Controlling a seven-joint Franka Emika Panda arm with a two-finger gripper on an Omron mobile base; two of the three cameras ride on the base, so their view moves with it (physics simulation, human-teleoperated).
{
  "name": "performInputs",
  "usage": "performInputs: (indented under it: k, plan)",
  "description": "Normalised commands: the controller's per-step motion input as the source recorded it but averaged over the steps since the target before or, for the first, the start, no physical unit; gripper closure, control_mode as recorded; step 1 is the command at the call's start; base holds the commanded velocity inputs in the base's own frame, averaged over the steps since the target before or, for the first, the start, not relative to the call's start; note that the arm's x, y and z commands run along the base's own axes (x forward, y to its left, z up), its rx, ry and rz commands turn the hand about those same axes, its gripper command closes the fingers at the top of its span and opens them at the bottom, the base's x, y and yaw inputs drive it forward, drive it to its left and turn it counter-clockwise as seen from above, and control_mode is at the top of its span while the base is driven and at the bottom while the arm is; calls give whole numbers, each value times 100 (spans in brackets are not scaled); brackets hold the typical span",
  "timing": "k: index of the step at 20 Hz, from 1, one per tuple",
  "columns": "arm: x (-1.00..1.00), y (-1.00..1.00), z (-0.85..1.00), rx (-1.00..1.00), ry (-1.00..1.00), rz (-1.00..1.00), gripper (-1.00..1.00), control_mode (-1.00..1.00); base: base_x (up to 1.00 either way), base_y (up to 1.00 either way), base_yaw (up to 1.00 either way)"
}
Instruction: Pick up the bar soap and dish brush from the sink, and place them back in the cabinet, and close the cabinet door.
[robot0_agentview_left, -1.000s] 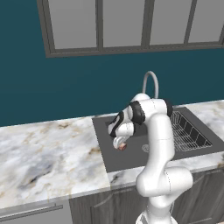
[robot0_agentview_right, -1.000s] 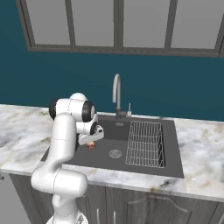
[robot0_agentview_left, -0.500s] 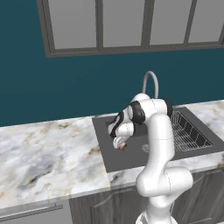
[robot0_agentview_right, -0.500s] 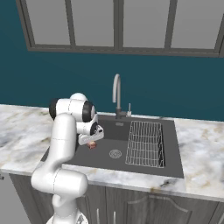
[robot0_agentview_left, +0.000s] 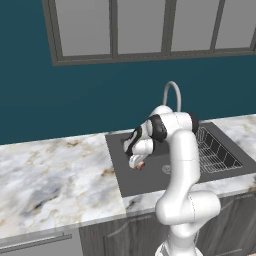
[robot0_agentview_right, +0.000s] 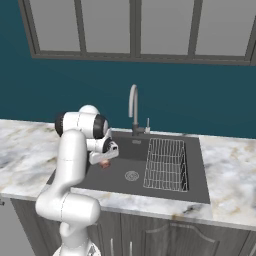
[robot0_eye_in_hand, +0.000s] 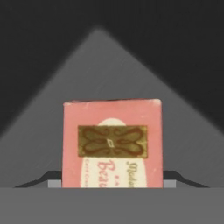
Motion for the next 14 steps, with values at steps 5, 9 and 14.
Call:
performInputs:
  k: [5,9,14]
  plan:
    - [0,0,43,0,0,0,100,-100,0,0,0]
    - [-13,0,46,0,-1,0,100,-100,0,0,0]
    - [-36,0,39,0,-3,0,100,-100,0,0,0]
